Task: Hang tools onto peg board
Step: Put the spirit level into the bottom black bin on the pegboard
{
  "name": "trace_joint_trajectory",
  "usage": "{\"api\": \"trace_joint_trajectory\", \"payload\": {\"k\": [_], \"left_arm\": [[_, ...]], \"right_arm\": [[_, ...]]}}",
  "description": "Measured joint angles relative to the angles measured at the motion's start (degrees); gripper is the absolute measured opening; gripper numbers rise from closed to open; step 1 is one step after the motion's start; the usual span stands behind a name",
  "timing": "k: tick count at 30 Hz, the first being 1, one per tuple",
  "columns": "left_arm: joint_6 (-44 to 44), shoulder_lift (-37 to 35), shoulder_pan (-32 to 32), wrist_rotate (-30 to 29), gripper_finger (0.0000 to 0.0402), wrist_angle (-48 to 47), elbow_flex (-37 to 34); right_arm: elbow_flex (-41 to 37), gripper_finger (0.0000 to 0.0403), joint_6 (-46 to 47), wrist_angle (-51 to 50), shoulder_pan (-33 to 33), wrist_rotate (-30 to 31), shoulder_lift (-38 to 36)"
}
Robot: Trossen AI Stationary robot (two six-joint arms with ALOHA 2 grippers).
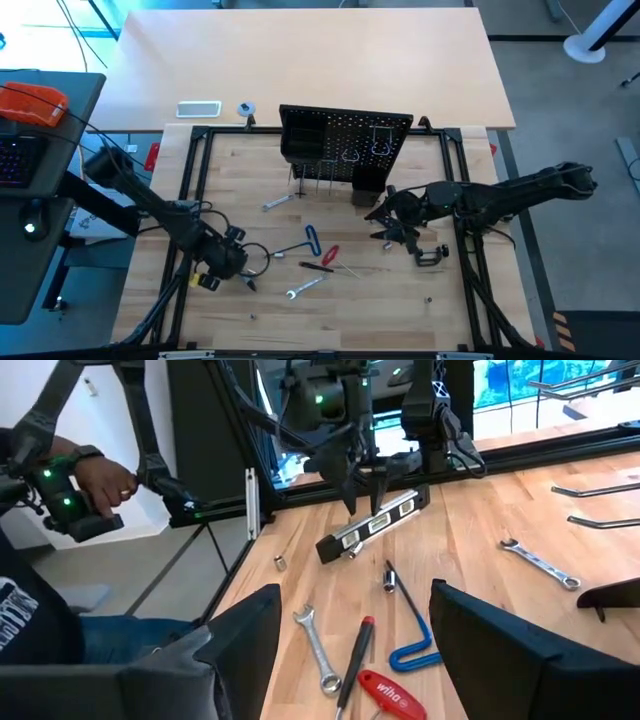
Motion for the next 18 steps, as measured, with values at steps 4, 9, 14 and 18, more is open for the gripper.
{"api": "trace_joint_trajectory", "payload": {"k": [4,9,14,18], "left_arm": [[0.4,3.4,0.0,-0.5,0.0184,-0.7,-0.2],[0.7,7.5,-0.1,0.2,0.0184,0.5,0.1],[1.4,9.5,-0.6,-0.3,0.0184,1.7,0.2],[0.4,7.6,-0.6,-3.5,0.0184,1.2,0.6]], "right_arm": [[0.0,0.025,-0.1,0.0,0.0,0.0,0.0],[0.0,0.025,-0.5,-0.1,0.0,0.0,0.0],[0.0,0.025,-0.5,-0.3,0.0,0.0,0.0],[0.0,0.025,-0.2,-0.8,0.0,0.1,0.0]]}}
